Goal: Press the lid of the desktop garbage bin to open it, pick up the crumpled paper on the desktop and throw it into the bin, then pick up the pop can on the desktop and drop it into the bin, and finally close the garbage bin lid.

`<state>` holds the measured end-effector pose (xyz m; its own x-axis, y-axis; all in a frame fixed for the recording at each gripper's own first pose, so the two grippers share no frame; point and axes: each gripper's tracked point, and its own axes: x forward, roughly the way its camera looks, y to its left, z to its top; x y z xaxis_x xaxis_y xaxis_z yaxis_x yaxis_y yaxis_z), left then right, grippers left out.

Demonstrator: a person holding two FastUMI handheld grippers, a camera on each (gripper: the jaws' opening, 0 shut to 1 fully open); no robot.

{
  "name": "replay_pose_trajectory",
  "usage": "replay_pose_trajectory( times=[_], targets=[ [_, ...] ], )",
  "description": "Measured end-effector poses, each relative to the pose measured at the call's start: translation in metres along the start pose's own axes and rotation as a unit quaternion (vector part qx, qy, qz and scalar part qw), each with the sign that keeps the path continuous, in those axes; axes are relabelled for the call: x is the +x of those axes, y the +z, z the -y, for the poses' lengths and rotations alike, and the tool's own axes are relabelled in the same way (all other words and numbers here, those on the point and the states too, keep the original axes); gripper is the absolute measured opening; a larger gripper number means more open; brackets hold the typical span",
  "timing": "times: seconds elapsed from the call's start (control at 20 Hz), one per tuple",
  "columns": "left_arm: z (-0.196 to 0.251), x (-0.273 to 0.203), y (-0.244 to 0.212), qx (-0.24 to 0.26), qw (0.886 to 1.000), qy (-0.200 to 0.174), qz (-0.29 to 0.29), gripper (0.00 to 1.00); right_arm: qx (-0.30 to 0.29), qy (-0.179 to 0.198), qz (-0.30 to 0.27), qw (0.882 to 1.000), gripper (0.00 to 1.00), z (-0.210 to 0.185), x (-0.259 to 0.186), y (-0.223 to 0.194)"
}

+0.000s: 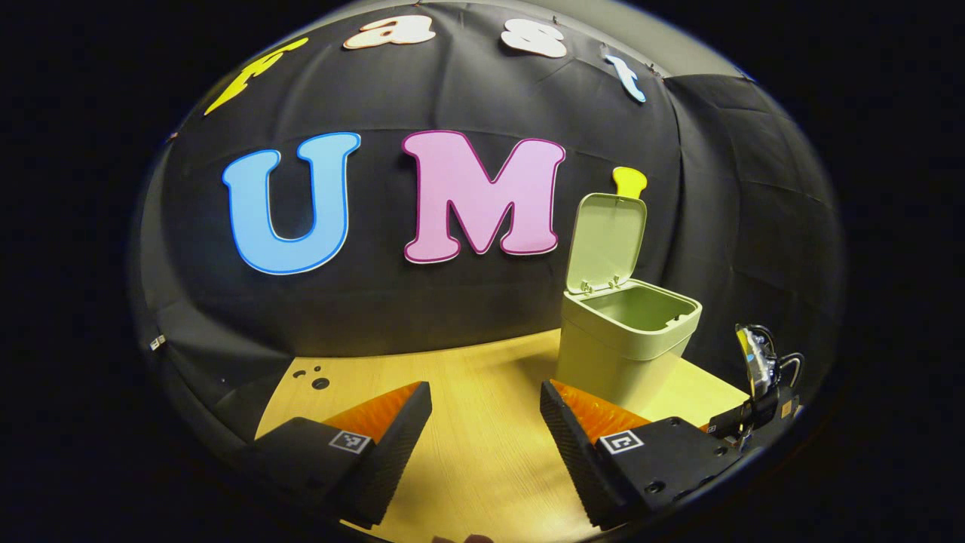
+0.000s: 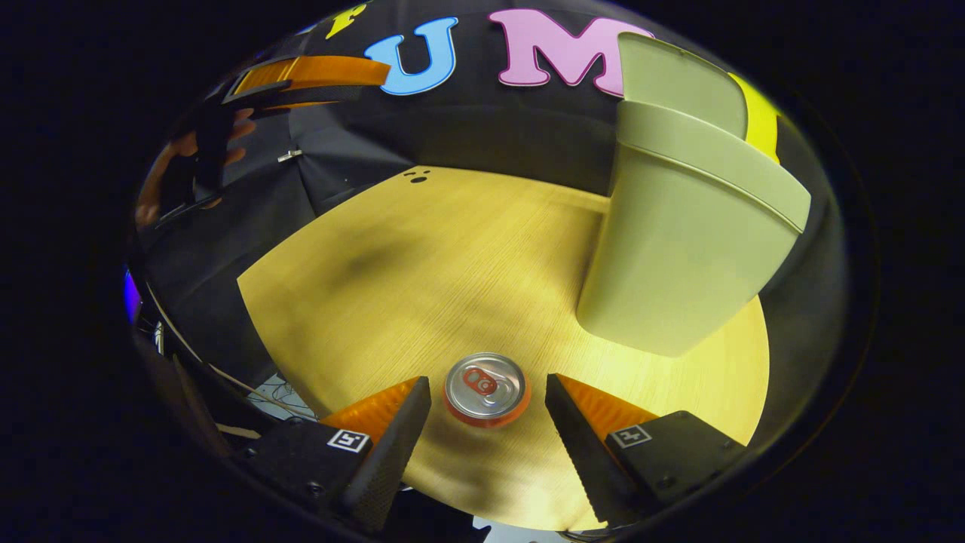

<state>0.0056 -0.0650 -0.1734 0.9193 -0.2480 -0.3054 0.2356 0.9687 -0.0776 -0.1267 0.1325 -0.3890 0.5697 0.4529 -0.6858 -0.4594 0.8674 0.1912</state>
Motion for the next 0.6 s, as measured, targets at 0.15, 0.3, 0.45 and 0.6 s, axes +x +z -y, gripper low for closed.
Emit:
replay_pose_trajectory(
  times=[0.15,0.3,0.45,0.6],
  targets=[
    [-0.006,-0.004,-0.005,-0.006,1.000,0.007,-0.003,0.94,0.000,0.001,-0.012,1.000,0.99,0.001,0.010,-0.005],
    [-0.009,-0.005,-0.010,-0.011,1.000,0.012,-0.009,0.94,0.005,0.002,-0.021,1.000,0.99,-0.001,0.018,-0.011],
    [-0.011,-0.007,-0.015,-0.013,1.000,0.015,-0.014,0.94,0.008,-0.005,-0.029,1.000,0.99,0.001,0.025,-0.014],
    [-0.013,-0.008,-0.017,-0.016,1.000,0.017,-0.015,0.94,0.014,-0.008,-0.038,0.999,0.85,0.001,0.026,-0.015]
  ],
)
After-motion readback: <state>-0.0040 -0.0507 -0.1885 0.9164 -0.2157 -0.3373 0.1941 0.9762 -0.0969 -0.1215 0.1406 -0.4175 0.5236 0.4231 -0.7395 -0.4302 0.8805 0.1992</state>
